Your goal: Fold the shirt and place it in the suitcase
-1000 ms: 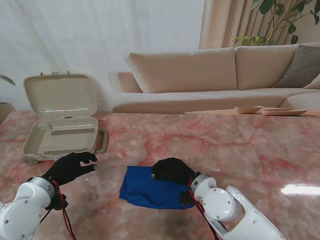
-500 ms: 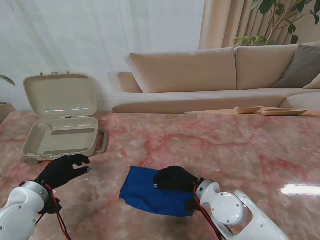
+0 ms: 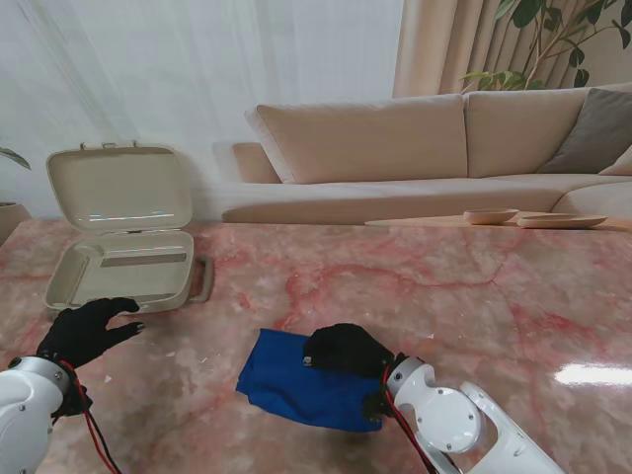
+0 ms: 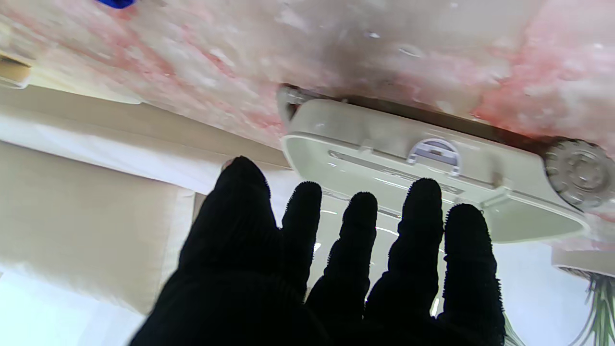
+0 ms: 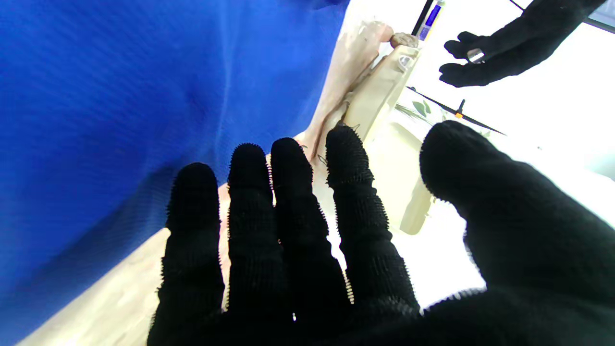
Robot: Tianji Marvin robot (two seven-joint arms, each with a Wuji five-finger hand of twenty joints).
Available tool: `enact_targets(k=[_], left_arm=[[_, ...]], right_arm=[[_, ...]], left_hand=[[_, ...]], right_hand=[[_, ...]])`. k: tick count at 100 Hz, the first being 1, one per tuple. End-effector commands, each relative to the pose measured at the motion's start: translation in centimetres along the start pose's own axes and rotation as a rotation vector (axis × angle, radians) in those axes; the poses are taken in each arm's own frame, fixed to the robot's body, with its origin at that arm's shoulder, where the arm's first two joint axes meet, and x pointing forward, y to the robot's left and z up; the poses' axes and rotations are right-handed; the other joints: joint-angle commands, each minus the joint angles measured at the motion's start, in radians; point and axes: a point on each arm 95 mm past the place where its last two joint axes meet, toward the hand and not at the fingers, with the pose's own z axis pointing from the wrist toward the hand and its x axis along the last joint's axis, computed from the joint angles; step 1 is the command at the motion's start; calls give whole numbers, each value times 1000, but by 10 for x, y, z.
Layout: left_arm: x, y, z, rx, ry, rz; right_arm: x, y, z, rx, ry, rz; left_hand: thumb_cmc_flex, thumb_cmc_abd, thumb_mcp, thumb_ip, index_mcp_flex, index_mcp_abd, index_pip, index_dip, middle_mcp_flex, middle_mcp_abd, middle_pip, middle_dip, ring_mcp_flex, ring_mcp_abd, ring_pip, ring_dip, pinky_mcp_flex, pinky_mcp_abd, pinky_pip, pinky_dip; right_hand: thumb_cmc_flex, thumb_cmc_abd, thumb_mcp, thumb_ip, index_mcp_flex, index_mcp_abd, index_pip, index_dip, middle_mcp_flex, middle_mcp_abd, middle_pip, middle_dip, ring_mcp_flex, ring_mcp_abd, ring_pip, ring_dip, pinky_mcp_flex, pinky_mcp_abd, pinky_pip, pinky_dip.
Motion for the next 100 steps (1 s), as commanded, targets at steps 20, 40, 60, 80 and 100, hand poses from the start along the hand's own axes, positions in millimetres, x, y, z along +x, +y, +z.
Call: enact_targets(k=[20, 40, 60, 80, 100], left_arm=[[-32, -1, 9, -7, -36, 79], [-44, -2, 21, 22, -16, 92], [-52, -3, 30, 13, 1, 139], [-60, 0, 44, -30, 9, 146], [-67, 5, 58, -51, 5, 161]], right_arm=[[24, 2, 5, -48, 57, -2], [28, 9, 3, -88, 49, -15], [26, 15, 0, -114, 17, -17], [22, 19, -2, -131, -12, -19], [19, 24, -3, -144, -39, -21]], left_hand=[[34, -9, -5, 29, -114, -42, -62, -61, -108, -28, -16, -48, -125, -58, -95, -98, -57, -79, -75, -106], [21, -10, -6, 27, -152, -47, -64, -83, -168, -48, -17, -72, -228, -94, -137, -172, -107, -161, -132, -208], [33, -28, -2, 27, -177, -47, -48, -92, -217, -67, -16, -95, -288, -124, -153, -225, -112, -197, -181, -314], [44, -53, 2, 28, -199, -48, -34, -100, -242, -69, -6, -111, -323, -138, -146, -251, -105, -221, -229, -365], [81, -103, 18, 33, -228, -44, -6, -99, -252, -72, 18, -109, -324, -136, -116, -251, -103, -228, -197, -357]], right_hand=[[-15, -24, 21, -34, 34, -30, 24, -20, 19, -21, 16, -3, 31, -24, 11, -14, 12, -5, 41, -24], [-16, -26, 24, -34, 37, -30, 27, -25, 24, -22, 13, -3, 35, -21, 10, -15, 13, -1, 42, -29], [-16, -25, 22, -35, 37, -31, 29, -29, 26, -21, 9, -4, 36, -21, 7, -16, 13, 0, 44, -33], [-16, -25, 20, -36, 37, -36, 33, -31, 27, -26, 8, -4, 40, -23, 6, -16, 15, -4, 45, -35], [-17, -27, 21, -37, 37, -39, 39, -33, 30, -27, 10, -1, 43, -26, 8, -14, 17, -9, 47, -38]])
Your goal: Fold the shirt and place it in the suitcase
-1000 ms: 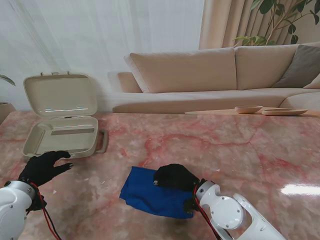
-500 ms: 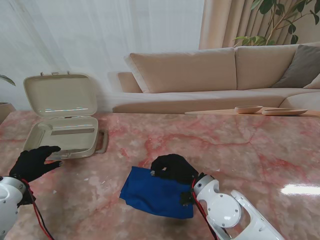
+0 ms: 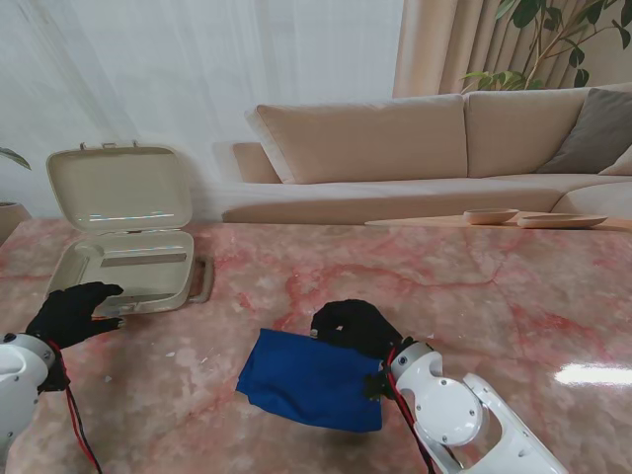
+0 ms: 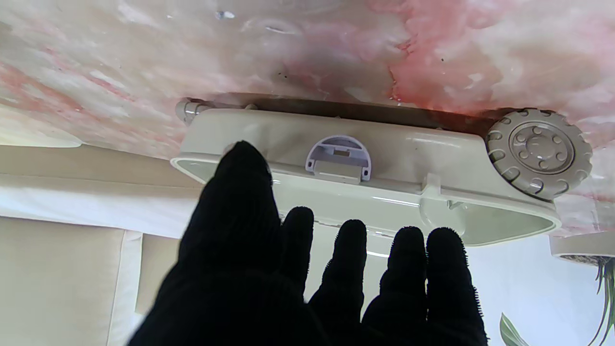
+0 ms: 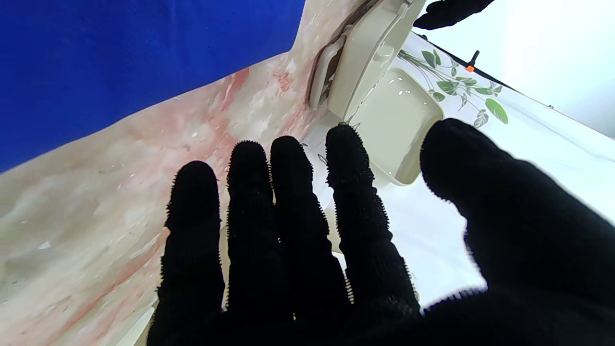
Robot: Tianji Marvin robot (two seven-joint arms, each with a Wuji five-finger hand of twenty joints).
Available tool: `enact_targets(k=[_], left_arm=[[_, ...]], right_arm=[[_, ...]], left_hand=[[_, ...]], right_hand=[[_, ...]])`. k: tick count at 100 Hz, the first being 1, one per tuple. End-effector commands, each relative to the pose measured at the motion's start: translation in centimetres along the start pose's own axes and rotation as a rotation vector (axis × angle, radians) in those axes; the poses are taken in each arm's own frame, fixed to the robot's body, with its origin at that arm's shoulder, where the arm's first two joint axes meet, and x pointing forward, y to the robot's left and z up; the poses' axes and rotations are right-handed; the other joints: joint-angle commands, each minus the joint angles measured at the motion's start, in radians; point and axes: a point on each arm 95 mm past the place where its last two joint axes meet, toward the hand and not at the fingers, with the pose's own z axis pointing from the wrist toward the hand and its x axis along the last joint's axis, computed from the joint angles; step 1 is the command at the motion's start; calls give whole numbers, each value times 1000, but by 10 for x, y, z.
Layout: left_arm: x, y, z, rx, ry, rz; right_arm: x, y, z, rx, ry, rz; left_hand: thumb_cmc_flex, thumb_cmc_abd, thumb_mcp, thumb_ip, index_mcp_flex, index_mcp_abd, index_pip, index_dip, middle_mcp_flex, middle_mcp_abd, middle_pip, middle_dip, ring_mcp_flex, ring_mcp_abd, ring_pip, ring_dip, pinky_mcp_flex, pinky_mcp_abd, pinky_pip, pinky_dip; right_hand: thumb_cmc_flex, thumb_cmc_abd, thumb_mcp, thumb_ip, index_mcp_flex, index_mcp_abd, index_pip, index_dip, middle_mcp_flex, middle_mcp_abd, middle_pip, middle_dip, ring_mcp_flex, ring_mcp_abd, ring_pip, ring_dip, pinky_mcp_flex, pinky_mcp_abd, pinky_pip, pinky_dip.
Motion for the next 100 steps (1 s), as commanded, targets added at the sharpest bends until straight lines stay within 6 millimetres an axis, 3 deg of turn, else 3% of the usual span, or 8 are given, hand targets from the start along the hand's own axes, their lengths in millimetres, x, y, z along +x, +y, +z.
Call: enact_targets(k=[1, 18, 20, 21, 33, 63, 80, 100], left_arm=[[-2, 4, 3, -14, -2, 10], [-6, 8, 13, -37, -7, 13], [-7, 8, 14, -40, -7, 12], [-7, 9, 14, -42, -8, 12], [-8, 13, 19, -63, -10, 5], [-4, 19, 21, -91, -8, -11], [-1, 20, 22, -101, 1, -17], [3, 23, 23, -120, 12, -10]], right_arm=[[-4, -2, -1, 8, -21, 9], [-7, 0, -2, 4, -39, 7], [-7, 0, -2, 3, -41, 7], [-7, 0, -2, 3, -42, 7], [-8, 1, -3, 1, -51, 5], [-12, 5, -3, -24, -77, 21], [-15, 6, -4, -28, -91, 25], [-19, 7, -4, -42, -115, 28]], left_hand=[[52, -20, 15, 18, -50, -17, 19, -13, -31, -9, 21, -9, -43, -24, 24, -13, -7, -34, 5, 0], [69, -36, 46, 21, -62, -21, 33, -19, -30, -15, 32, -10, -36, -28, 36, -15, -6, -35, 21, 5], [-29, -83, 244, 5, -70, -24, 71, -69, -29, -16, 44, -22, -34, -28, 46, -26, -11, -35, 42, 0], [-37, -88, 265, 3, -69, -25, 69, -70, -28, -16, 45, -20, -33, -27, 47, -25, -12, -35, 46, 2], [-58, -108, 360, -6, -63, -33, 77, -49, -11, -21, 48, -13, -12, -24, 51, -12, -9, -33, 69, 17], [-38, -105, 390, -4, -21, -7, 107, -38, 20, 2, 64, -7, 51, -3, 88, 9, 29, -18, 127, 46], [-25, -113, 460, -9, 54, 3, 201, 12, 118, 4, 115, 45, 202, 0, 185, 105, 111, 21, 248, 111], [-21, -120, 495, -12, 116, -4, 273, 53, 190, -4, 150, 105, 283, 6, 251, 201, 149, 63, 322, 199]], right_hand=[[-16, -19, 21, -37, 33, -38, 16, -8, 17, -27, 10, -1, 24, -27, 5, -14, 6, -10, 34, -14], [-14, -22, 23, -39, 33, -35, 22, -11, 18, -24, 12, 0, 25, -23, 8, -12, 7, -12, 35, -16], [-13, -23, 24, -39, 33, -35, 23, -12, 18, -24, 12, 0, 25, -23, 8, -12, 7, -12, 35, -16], [-14, -22, 24, -39, 33, -34, 23, -12, 18, -24, 12, 0, 25, -23, 8, -12, 7, -12, 35, -16], [-13, -23, 25, -39, 33, -32, 24, -15, 19, -22, 13, 1, 23, -20, 8, -12, 6, -11, 35, -18], [-64, 63, -6, -24, 55, -18, -2, -4, 21, -11, 8, -2, 22, -8, 10, -12, 3, -6, 39, -22], [-69, 73, -17, -15, 61, -17, -22, 20, 21, -8, 5, -2, 21, -7, 10, -14, 3, -5, 41, -24], [-89, 100, -36, -17, 57, -18, -38, 38, 22, -11, 6, -1, 24, -7, 13, -13, 10, -5, 50, -24]])
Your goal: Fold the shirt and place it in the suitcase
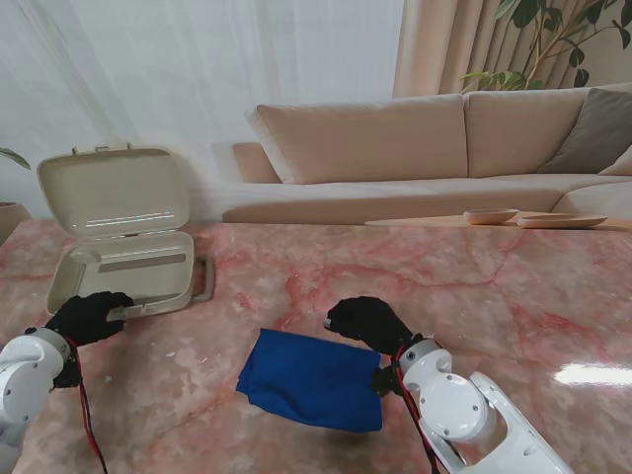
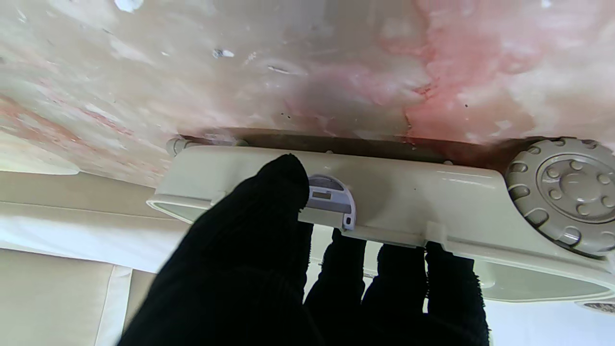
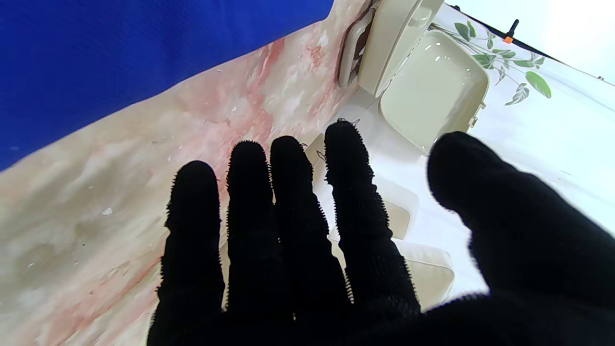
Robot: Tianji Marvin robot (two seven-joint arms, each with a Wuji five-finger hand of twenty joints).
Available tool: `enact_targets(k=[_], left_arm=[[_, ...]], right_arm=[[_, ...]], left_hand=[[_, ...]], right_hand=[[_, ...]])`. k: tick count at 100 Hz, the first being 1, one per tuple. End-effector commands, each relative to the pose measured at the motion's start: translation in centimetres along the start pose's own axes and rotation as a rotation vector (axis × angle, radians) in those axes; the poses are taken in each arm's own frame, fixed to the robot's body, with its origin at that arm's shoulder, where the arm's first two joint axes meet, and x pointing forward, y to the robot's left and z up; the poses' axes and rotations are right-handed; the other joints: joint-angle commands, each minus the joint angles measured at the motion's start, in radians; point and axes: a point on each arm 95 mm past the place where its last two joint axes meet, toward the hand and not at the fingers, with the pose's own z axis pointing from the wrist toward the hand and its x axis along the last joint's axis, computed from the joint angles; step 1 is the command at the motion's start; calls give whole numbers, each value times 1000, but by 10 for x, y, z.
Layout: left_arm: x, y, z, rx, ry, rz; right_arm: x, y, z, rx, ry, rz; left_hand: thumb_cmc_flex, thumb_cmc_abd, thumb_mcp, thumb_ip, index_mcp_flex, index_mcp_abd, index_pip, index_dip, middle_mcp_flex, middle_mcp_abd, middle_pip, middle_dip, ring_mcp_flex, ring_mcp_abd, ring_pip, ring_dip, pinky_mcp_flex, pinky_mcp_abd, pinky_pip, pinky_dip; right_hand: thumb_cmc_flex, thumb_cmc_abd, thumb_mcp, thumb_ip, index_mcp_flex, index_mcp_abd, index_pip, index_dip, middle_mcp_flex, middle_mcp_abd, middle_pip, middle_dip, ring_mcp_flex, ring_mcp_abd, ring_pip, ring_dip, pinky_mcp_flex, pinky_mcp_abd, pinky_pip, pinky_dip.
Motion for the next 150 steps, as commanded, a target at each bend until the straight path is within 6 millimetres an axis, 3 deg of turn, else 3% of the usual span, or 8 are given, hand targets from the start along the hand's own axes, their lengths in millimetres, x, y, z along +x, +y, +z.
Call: enact_targets(k=[1, 23, 29, 31, 42, 55, 100, 150], left_arm=[[1, 7, -1, -24, 2, 6], [3, 9, 1, -37, 2, 10], [3, 10, 2, -43, 4, 11], [3, 10, 2, -45, 5, 12], [4, 12, 5, -52, 10, 15], [4, 14, 10, -60, 19, 15], [18, 21, 30, -73, 96, -7], [49, 33, 50, -90, 216, -50]], right_arm=[[-7, -4, -2, 11, -27, 13], [-10, -3, 0, 12, -44, 19], [-11, -3, 0, 15, -48, 21], [-11, -3, 0, 16, -49, 22], [-12, -3, 0, 19, -54, 24], [-12, -3, 0, 21, -60, 27], [-16, -2, 0, 25, -81, 35], [-23, -3, -1, 33, -99, 48]], left_hand=[[27, -19, 54, -2, 26, 4, 39, 25, 28, -1, 11, 28, 38, 7, 43, 39, 51, 43, 107, 49], [79, -54, 73, -33, 61, -17, 119, 57, 88, -10, 48, 74, 97, 7, 94, 106, 81, 64, 139, 116], [93, -57, 75, -37, 65, -23, 143, 53, 109, -12, 37, 149, 111, 8, 101, 133, 90, 69, 143, 145], [105, -61, 77, -42, 71, -27, 163, 55, 137, -18, 17, 208, 126, 8, 114, 158, 99, 72, 151, 164], [167, -77, 63, -59, 91, -44, 208, 61, 203, -31, -22, 289, 181, 19, 97, 312, 121, 74, 173, 199], [226, -78, 73, -61, 134, -70, 265, 78, 278, -51, -48, 356, 242, 27, 90, 394, 147, 79, 196, 227], [226, -89, 166, -75, 249, -146, 419, 179, 354, -131, 21, 383, 318, 19, 102, 446, 192, 80, 221, 248], [226, -94, 176, -79, 279, -162, 434, 201, 356, -141, 45, 367, 328, 19, 91, 456, 198, 81, 222, 252]], right_hand=[[-39, 21, -15, -18, 19, -18, -15, 15, 21, -11, 6, -1, 24, -8, 12, -13, 9, -6, 37, -22], [-41, 28, -23, -18, 20, -25, -20, 29, 21, -19, 10, 0, 27, -17, 16, -11, 12, -12, 41, -23], [-40, 28, -24, -17, 20, -26, -21, 32, 21, -20, 11, 1, 26, -17, 16, -11, 12, -13, 41, -23], [-41, 29, -25, -18, 21, -26, -21, 33, 21, -19, 11, 1, 26, -18, 16, -11, 12, -13, 41, -23], [-40, 28, -25, -17, 21, -26, -23, 38, 21, -20, 12, 2, 26, -18, 17, -10, 12, -13, 41, -24], [-37, 28, -24, -17, 21, -22, -25, 43, 20, -16, 14, 2, 25, -15, 18, -10, 12, -13, 42, -25], [-33, 26, -22, -16, 25, -11, -33, 53, 20, -6, 12, 0, 21, -1, 19, -12, 7, -5, 42, -27], [-38, 30, -23, -17, 27, -20, -39, 60, 23, -15, 13, 1, 27, -12, 22, -12, 12, -11, 47, -29]])
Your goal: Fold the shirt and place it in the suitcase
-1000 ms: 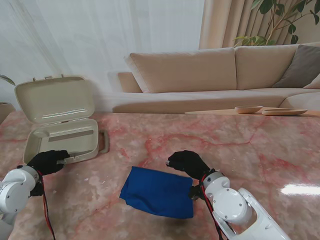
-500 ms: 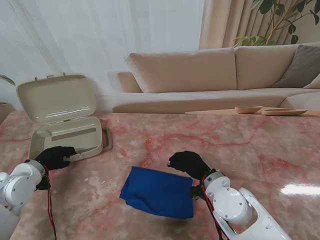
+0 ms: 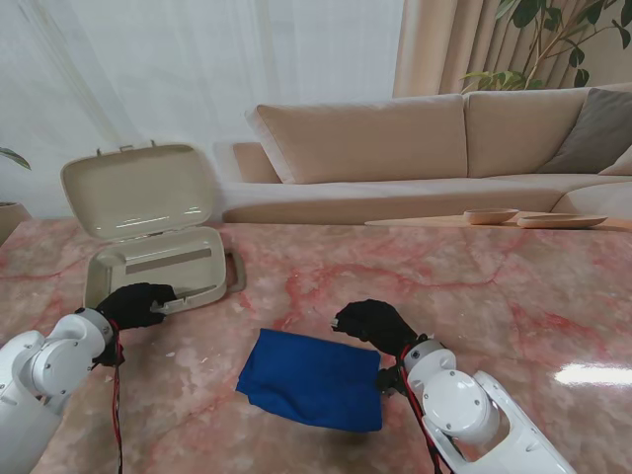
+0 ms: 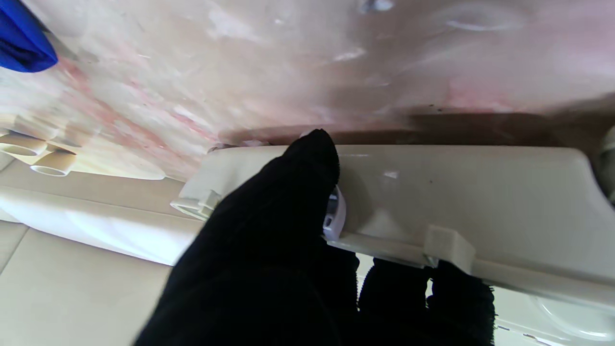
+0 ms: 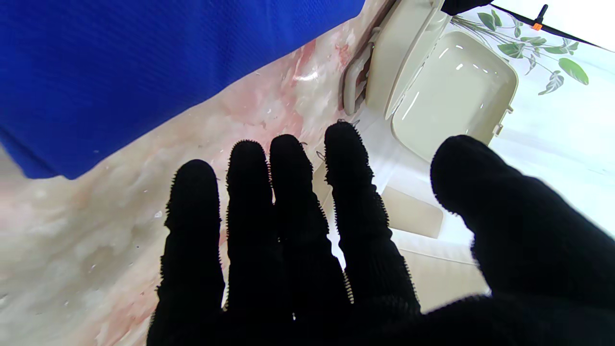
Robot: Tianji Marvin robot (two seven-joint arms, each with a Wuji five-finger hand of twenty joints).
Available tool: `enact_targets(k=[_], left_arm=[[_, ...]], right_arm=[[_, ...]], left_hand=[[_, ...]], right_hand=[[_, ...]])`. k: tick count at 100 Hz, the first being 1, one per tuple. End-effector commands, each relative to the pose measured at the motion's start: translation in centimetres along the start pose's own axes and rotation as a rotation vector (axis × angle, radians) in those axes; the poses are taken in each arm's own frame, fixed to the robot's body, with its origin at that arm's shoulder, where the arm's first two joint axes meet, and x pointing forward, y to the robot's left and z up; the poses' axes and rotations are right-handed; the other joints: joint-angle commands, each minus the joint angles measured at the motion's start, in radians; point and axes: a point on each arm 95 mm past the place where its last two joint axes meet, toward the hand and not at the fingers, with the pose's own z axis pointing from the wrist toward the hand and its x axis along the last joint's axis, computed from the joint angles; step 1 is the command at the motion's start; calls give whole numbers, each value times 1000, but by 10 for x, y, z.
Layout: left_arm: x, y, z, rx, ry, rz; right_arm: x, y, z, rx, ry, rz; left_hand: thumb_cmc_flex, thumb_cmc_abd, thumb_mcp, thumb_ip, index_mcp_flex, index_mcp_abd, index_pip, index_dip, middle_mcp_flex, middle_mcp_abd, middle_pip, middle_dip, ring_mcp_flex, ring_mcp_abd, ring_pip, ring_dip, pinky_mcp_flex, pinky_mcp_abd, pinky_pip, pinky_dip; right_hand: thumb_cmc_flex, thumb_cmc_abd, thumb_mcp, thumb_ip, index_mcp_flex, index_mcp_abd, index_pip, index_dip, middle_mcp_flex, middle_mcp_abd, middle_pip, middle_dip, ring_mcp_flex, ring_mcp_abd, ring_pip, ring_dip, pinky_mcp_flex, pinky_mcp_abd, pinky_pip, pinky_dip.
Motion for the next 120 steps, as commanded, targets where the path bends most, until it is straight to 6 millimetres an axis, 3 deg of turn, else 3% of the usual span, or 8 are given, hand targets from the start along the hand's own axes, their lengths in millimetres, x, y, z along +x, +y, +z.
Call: enact_targets(k=[1, 38, 60, 64, 120], left_arm=[[3, 27, 2, -60, 10, -26], [24, 25, 26, -53, 97, -57], [40, 23, 44, -57, 162, -79], [43, 23, 47, -59, 172, -83], [80, 30, 79, -63, 300, -144]], right_arm=[[-8, -5, -2, 24, -24, 13], [-12, -3, -2, 21, -42, 18], [-15, -2, -3, 22, -53, 20], [-15, -2, -3, 22, -55, 20], [-22, 0, -3, 24, -75, 24]], left_hand=[[92, 69, 136, 11, 127, -137, 168, 80, 35, -36, 3, -27, 75, -7, -42, -72, 0, 3, 25, 17], [92, 63, 147, 10, 161, -144, 178, 87, 39, -48, 21, -28, 83, -11, -47, -65, 0, 4, 24, 17], [92, 63, 151, 7, 160, -165, 238, 120, 36, -83, 49, -28, 88, -22, -52, -56, 4, -1, 20, 8], [92, 64, 152, 7, 160, -167, 247, 125, 36, -64, 49, -28, 88, -22, -53, -55, 4, 0, 20, 6], [92, 62, 160, 8, 165, -172, 268, 139, 38, -81, 65, -28, 91, -27, -56, -46, 5, 0, 18, -7]], right_hand=[[-26, 11, -16, -17, 27, -21, -9, 19, 11, -15, 13, 1, 27, -15, 10, -12, 3, -11, 34, -18], [-18, 16, -25, -16, 23, -14, -10, 23, 5, -10, 15, 1, 22, -12, 9, -12, -1, -16, 33, -20], [-18, 10, -22, -15, 25, -15, -10, 24, 5, -8, 15, 0, 21, -10, 9, -12, -2, -13, 32, -20], [-18, 9, -21, -15, 25, -15, -10, 25, 7, -7, 15, 0, 22, -10, 10, -12, -2, -13, 32, -20], [-22, 1, -14, -17, 26, -16, -11, 25, 9, -10, 14, 0, 24, -10, 9, -13, -1, -15, 32, -21]])
